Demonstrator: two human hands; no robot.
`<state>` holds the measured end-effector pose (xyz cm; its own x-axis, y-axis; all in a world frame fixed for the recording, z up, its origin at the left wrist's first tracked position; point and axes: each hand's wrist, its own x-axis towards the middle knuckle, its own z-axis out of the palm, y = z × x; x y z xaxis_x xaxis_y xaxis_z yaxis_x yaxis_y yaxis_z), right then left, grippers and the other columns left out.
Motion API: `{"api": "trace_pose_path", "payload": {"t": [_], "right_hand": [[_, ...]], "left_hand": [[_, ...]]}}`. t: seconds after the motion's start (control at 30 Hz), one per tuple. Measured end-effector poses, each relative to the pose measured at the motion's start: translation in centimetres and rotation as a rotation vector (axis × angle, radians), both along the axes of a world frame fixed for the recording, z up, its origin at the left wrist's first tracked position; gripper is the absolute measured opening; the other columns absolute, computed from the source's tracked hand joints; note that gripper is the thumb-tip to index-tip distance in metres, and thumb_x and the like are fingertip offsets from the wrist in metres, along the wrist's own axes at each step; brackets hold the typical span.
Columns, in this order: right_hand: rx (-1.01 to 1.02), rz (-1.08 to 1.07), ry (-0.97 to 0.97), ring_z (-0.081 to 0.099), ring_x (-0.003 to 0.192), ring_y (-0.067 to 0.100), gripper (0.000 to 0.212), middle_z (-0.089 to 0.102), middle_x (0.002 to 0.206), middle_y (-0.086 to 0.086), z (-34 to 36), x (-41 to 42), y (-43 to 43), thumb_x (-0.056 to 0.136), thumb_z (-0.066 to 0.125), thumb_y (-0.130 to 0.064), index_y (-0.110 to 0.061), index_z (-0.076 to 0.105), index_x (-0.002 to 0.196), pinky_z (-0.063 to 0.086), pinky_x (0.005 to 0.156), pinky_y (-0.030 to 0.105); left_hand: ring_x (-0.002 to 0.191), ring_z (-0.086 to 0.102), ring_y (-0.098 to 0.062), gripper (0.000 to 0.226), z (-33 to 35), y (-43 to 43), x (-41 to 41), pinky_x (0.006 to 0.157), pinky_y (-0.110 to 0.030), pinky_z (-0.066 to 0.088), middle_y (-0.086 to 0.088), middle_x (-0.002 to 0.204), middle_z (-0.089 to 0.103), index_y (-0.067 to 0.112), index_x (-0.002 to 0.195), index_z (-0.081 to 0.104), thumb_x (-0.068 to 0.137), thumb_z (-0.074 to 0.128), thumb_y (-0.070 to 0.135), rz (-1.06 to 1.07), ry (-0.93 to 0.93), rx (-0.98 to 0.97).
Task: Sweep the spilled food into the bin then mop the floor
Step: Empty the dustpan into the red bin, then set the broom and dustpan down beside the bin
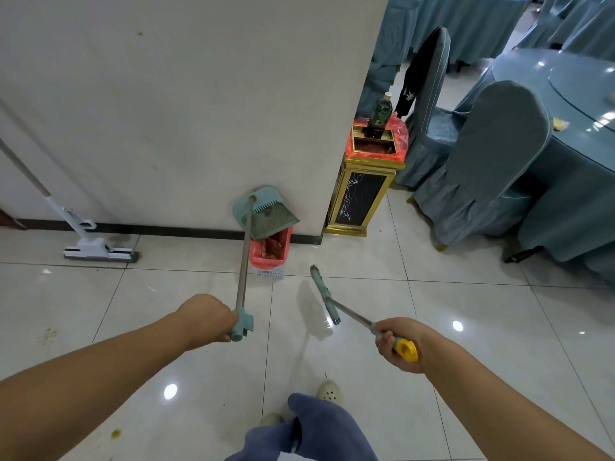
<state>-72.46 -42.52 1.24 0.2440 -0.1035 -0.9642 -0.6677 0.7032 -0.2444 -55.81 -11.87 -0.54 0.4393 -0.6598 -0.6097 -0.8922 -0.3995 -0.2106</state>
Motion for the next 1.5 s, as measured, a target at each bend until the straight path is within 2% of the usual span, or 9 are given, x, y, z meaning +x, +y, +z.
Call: {"api": "trace_pose_path", "payload": {"t": [0.17,0.27,0.4,0.57,0.8,1.03,1.3,1.4,1.5], "right_hand": [[-0.005,0.006,-0.009,0.043,0.027,0.011,0.009,0.047,0.05,0.01,0.1,0.0,0.5,0.095,0.049,-0.005,0.003,0.051,0.091,0.039,0.027,0.015],[-0.003,0.022,-0.009,0.043,0.027,0.011,0.009,0.047,0.05,0.01,0.3,0.3,0.6,0.095,0.049,-0.005,0.004,0.051,0.093,0.039,0.027,0.016],[-0.006,0.05,-0.006,0.042,0.026,0.011,0.008,0.045,0.047,0.01,0.4,0.9,0.9,0.095,0.048,-0.005,0.003,0.05,0.092,0.038,0.027,0.014],[-0.015,0.114,0.001,0.041,0.026,0.012,0.008,0.043,0.048,0.009,0.4,2.6,2.0,0.094,0.047,-0.003,0.003,0.049,0.089,0.038,0.027,0.014],[-0.036,0.26,0.003,0.04,0.025,0.011,0.006,0.042,0.047,0.009,1.4,6.3,5.0,0.094,0.046,-0.003,0.003,0.047,0.093,0.039,0.028,0.014],[0.004,0.388,0.01,0.04,0.024,0.012,0.009,0.042,0.045,0.01,2.7,10.0,9.4,0.095,0.045,-0.004,0.004,0.047,0.09,0.039,0.029,0.012],[0.0,0.585,0.014,0.042,0.026,0.011,0.007,0.042,0.048,0.009,3.3,15.5,13.8,0.093,0.045,-0.003,0.004,0.048,0.093,0.039,0.029,0.013],[0.003,0.66,-0.002,0.042,0.028,0.01,0.01,0.043,0.051,0.009,3.5,18.0,14.9,0.092,0.044,-0.001,0.006,0.047,0.098,0.039,0.03,0.013],[-0.011,0.745,-0.059,0.045,0.033,0.009,0.017,0.046,0.056,0.009,3.8,21.0,15.7,0.091,0.045,0.0,0.004,0.049,0.107,0.041,0.031,0.014]], "left_hand": [[0.083,0.056,-0.02,0.039,-0.6,0.4,-0.5,0.081,-0.032,0.048,-0.008,0.11,0.065,0.008,0.119,0.053,0.096,0.043,0.038,-0.004,0.029,0.047],[0.096,0.062,-0.023,0.042,-0.4,0.9,-0.2,0.079,-0.031,0.048,-0.006,0.111,0.065,0.013,0.123,0.048,0.096,0.042,0.043,0.022,0.012,-0.011],[0.096,0.062,-0.019,0.045,0.0,1.8,-0.5,0.079,-0.029,0.047,-0.002,0.111,0.064,0.018,0.124,0.047,0.095,0.037,0.051,0.126,-0.001,-0.129],[0.089,0.063,-0.014,0.046,0.5,3.9,-1.5,0.074,-0.026,0.047,0.003,0.105,0.064,0.021,0.118,0.047,0.093,0.034,0.058,0.399,-0.071,-0.324],[0.063,0.049,-0.015,0.036,1.3,8.3,-2.6,0.048,-0.025,0.03,0.006,0.067,0.048,0.021,0.087,0.042,0.092,0.036,0.056,0.916,-0.112,-0.687],[0.061,0.049,-0.017,0.035,0.7,12.5,-4.2,0.048,-0.025,0.03,0.001,0.063,0.051,0.015,0.073,0.049,0.094,0.047,0.044,1.433,0.022,-1.023],[0.085,0.06,-0.033,0.038,-2.1,13.9,-5.6,0.061,-0.03,0.034,-0.014,0.08,0.059,0.005,0.085,0.059,0.095,0.048,0.04,1.822,0.169,-1.091],[0.08,0.057,-0.029,0.035,-2.9,12.9,-5.1,0.061,-0.029,0.035,-0.019,0.09,0.063,0.008,0.083,0.057,0.095,0.047,0.039,1.915,0.218,-1.126],[0.076,0.057,-0.028,0.045,-3.3,11.1,-3.8,0.058,-0.029,0.04,-0.019,0.088,0.062,-0.003,0.103,0.061,0.097,0.044,0.038,1.973,0.291,-1.154]]}}
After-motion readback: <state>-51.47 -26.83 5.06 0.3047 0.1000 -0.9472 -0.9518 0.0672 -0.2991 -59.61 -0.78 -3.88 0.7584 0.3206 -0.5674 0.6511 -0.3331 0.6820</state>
